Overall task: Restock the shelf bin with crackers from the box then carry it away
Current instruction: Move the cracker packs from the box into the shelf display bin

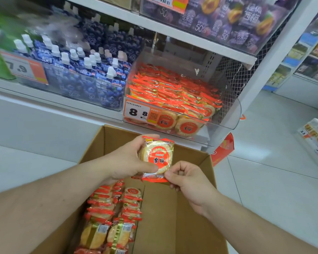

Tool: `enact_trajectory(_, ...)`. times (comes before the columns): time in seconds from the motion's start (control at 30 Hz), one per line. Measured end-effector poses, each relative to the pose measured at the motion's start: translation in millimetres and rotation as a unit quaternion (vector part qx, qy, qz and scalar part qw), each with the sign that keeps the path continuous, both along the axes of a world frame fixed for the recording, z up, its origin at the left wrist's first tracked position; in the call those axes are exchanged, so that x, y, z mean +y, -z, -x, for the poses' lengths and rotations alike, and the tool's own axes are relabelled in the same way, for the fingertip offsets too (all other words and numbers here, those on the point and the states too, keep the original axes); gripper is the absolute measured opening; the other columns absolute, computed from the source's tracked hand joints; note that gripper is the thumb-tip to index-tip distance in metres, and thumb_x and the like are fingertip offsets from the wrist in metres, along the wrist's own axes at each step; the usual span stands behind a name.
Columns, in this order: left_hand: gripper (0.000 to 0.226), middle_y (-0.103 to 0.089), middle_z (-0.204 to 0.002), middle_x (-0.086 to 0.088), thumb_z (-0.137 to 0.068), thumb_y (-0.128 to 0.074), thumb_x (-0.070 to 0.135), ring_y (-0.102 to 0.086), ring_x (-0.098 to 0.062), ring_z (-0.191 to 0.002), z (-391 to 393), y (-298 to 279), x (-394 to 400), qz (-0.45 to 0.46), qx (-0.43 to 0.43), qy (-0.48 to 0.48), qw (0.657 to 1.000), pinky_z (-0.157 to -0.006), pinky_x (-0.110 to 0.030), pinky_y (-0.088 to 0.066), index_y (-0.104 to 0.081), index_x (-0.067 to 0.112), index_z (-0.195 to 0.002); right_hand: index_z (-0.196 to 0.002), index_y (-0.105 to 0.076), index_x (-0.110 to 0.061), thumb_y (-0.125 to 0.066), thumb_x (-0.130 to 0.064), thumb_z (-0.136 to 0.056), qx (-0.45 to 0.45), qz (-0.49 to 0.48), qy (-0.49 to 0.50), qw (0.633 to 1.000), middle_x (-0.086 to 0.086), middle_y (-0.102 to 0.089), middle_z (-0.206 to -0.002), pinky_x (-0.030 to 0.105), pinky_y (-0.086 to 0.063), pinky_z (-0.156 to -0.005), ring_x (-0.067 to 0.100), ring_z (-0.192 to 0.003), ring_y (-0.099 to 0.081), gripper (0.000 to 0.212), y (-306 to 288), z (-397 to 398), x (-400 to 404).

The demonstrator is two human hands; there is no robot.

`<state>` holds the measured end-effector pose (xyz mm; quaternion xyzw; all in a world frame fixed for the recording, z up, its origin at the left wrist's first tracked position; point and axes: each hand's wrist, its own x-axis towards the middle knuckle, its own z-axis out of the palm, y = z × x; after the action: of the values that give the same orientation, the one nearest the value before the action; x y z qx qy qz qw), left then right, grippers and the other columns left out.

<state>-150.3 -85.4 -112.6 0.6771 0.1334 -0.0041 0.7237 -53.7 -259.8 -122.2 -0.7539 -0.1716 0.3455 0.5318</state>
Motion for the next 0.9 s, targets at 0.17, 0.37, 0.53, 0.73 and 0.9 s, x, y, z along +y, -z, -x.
enact_trajectory(0.17, 0.089, -0.059, -0.121, -0.002, -0.074, -0.074, -0.011, -0.068, -0.018, -0.1, -7.6, -4.4, -2.9, -0.051, -0.021, -0.017, 0.998, -0.083, -0.039, -0.059, -0.041, 0.053, -0.127, -0.091, -0.061, -0.015, -0.083, -0.009, -0.071, -0.043, 0.025, 0.017, 0.999, 0.003, -0.063, -0.081, 0.02, -0.045, -0.062, 0.013, -0.071, -0.058, 0.03, -13.1, -2.0, 2.8)
enact_trajectory(0.37, 0.111, -0.055, -0.103, 0.013, -0.081, -0.07, 0.002, -0.062, 0.001, -0.067, -12.6, -19.2, -9.4, -0.288, -0.048, 0.085, 0.953, -0.058, -0.018, -0.05, -0.001, 0.069, -0.137, -0.141, -0.035, -0.03, -0.073, -0.045, -0.061, -0.347, 0.092, -0.076, 0.93, -0.016, -0.043, -0.135, 0.019, -0.04, -0.097, 0.002, -0.118, -0.045, 0.09, -39.1, -15.2, -1.5)
enact_trajectory(0.53, 0.116, -0.025, -0.149, 0.012, -0.085, -0.062, 0.007, -0.046, -0.011, -0.124, -12.5, -23.9, -20.0, -0.417, -0.096, 0.127, 0.895, -0.098, -0.024, -0.043, 0.025, 0.068, -0.131, -0.142, -0.04, -0.027, -0.077, -0.031, -0.076, -0.421, 0.097, -0.178, 0.884, -0.01, -0.057, -0.13, 0.029, -0.044, -0.1, 0.006, -0.119, -0.053, 0.076, -42.6, -14.7, -1.6)
enact_trajectory(0.73, 0.116, -0.017, -0.126, 0.018, -0.082, -0.066, 0.014, -0.052, -0.007, -0.1, -28.1, -33.7, -17.1, -0.427, -0.152, 0.052, 0.89, -0.089, -0.019, -0.043, 0.028, 0.057, -0.136, -0.123, -0.059, -0.028, -0.075, -0.032, -0.073, -0.475, 0.092, -0.123, 0.866, -0.01, -0.068, -0.108, 0.031, -0.05, -0.091, 0.011, -0.101, -0.063, 0.052, -71.6, -27.3, -3.9)
enact_trajectory(0.9, 0.099, -0.002, -0.149, 0.013, -0.084, -0.061, 0.024, 0.001, -0.015, -0.145, -44.4, -35.6, -2.4, -0.599, -0.112, -0.008, 0.793, -0.118, -0.038, 0.002, 0.011, 0.037, -0.151, -0.111, -0.062, -0.026, -0.078, -0.024, -0.075, -0.606, 0.18, 0.036, 0.774, -0.006, -0.068, -0.094, 0.029, -0.044, -0.077, 0.022, -0.093, -0.061, 0.04, -139.5, -72.7, -10.3)
